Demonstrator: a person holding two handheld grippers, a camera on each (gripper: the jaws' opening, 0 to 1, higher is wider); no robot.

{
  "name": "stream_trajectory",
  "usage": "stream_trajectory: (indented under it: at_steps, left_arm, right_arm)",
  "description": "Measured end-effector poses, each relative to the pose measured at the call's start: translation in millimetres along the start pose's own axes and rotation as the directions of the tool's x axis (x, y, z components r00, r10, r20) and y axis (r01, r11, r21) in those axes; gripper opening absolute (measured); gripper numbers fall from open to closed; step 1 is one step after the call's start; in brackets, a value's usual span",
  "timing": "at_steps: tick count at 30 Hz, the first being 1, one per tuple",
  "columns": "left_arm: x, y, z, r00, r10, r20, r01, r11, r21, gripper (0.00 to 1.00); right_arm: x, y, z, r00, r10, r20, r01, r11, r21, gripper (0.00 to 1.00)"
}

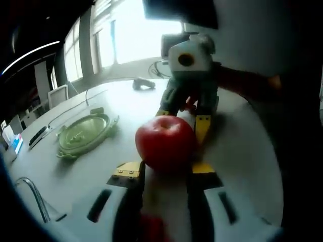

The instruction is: Pick up the tomato from the tabletop place it into the food storage container close the lid and lock the latches

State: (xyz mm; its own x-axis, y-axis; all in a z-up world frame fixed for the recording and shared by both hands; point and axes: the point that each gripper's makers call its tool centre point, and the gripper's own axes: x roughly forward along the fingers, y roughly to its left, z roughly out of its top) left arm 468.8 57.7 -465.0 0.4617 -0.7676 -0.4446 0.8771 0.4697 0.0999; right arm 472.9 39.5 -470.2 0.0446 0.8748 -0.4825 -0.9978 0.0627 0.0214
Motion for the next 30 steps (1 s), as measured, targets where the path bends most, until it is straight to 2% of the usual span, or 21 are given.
stream_trajectory:
  at_steps: [8,14,22,30]
  left_arm:
    - [-0.3,1.1,1.0,1.0,0.006,-0.017,-0.006,1.0,-0.004,0.27]
    - [-5.2,1.3,8.1,1.0,0.013,-0.004,-0.013,1.0,-0.006,0.26]
    - [-17.3,1.1,25.0,1.0,0.027,0.016,-0.027,0.999,0.02,0.25]
    - [-40.3,7.5,45.1,0.998,0.025,0.058,-0.026,1.0,0.01,0.25]
  right_arm:
    - [-0.9,-0.4,0.5,0.999,-0.02,-0.027,0.02,1.0,-0.002,0.31]
    - [-5.8,2.7,6.5,0.999,-0.031,-0.021,0.031,1.0,0.004,0.31]
    - [-14.9,7.4,24.2,0.998,-0.063,-0.029,0.063,0.998,-0.009,0.31]
    - [-19.1,11.7,56.2,0.996,-0.083,-0.018,0.083,0.996,-0.014,0.31]
